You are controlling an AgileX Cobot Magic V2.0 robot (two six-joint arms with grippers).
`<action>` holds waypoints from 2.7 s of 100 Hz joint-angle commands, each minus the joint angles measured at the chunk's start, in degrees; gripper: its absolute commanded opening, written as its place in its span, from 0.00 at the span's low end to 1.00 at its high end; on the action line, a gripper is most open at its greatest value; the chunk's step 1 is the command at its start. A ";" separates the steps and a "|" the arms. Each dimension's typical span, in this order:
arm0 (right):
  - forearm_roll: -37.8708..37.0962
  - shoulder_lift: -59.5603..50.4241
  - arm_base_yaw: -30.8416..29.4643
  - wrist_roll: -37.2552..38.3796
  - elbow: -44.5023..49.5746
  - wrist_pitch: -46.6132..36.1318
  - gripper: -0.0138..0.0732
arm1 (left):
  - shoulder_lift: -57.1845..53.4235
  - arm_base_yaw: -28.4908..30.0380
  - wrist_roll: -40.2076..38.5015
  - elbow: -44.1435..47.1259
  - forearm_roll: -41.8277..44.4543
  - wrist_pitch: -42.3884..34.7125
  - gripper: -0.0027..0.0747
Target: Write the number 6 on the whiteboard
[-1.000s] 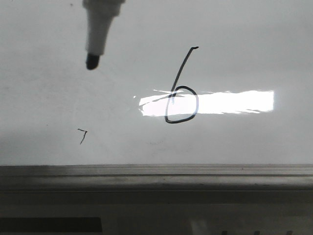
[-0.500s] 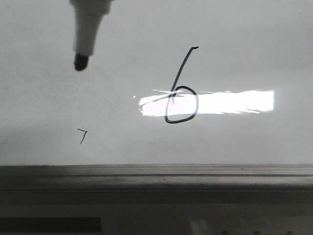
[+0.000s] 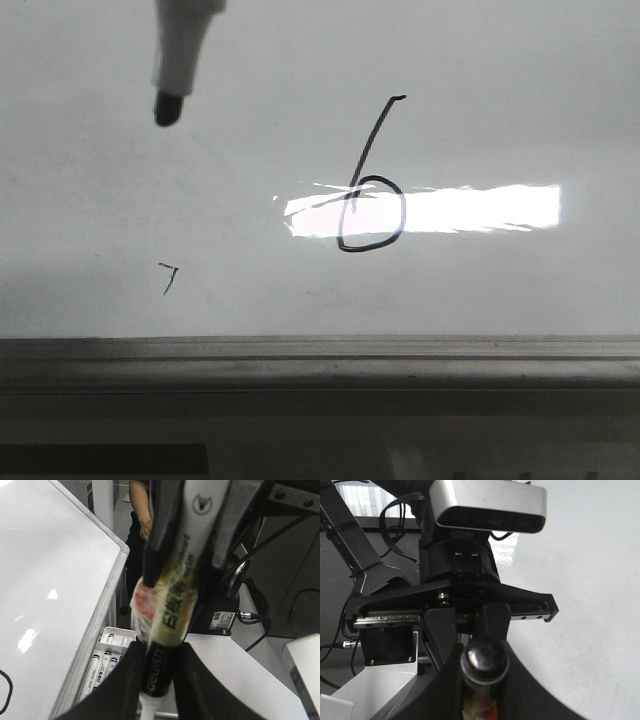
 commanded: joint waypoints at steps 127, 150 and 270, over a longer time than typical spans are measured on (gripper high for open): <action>5.33 1.46 0.03 -0.42 -2.00 -2.71 0.41 | -0.40 0.01 0.95 -1.90 -3.68 -0.81 0.01; 5.33 1.23 -0.08 -0.42 -2.00 -7.82 0.82 | -0.50 0.01 0.95 -1.90 -3.68 -0.40 0.01; 8.29 -17.05 -0.17 -0.42 -1.91 -12.30 0.08 | 2.29 -0.13 -13.88 4.22 -16.59 -42.46 0.01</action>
